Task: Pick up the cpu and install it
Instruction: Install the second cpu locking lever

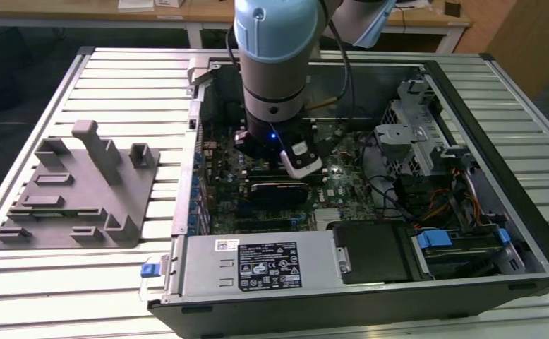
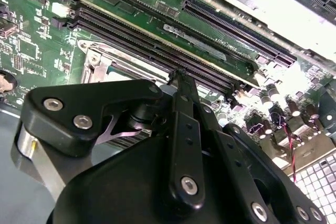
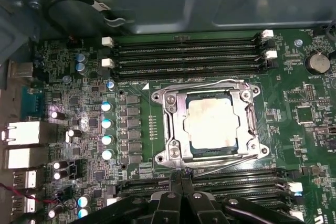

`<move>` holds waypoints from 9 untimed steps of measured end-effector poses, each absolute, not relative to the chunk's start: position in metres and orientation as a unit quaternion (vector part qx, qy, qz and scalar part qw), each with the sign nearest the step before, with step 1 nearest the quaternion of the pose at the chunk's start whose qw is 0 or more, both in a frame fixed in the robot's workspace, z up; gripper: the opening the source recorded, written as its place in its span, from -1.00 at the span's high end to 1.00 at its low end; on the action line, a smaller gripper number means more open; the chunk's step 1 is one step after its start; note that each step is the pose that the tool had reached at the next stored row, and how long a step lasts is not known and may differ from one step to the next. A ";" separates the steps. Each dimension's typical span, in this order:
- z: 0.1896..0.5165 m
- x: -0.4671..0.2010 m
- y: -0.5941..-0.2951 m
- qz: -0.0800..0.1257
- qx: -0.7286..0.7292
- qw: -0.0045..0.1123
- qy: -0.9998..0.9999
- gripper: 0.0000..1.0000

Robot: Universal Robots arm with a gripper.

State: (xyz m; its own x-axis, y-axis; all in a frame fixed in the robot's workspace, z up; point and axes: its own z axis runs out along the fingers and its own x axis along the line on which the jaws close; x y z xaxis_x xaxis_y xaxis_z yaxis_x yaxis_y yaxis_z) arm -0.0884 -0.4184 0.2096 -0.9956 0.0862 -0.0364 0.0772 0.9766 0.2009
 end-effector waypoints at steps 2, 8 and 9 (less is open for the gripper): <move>0.209 -0.089 -0.420 0.106 0.041 0.022 0.993 0.79; 0.207 -0.091 -0.425 0.124 0.042 0.021 0.991 0.79; 0.206 -0.091 -0.426 0.127 0.042 0.021 0.991 0.79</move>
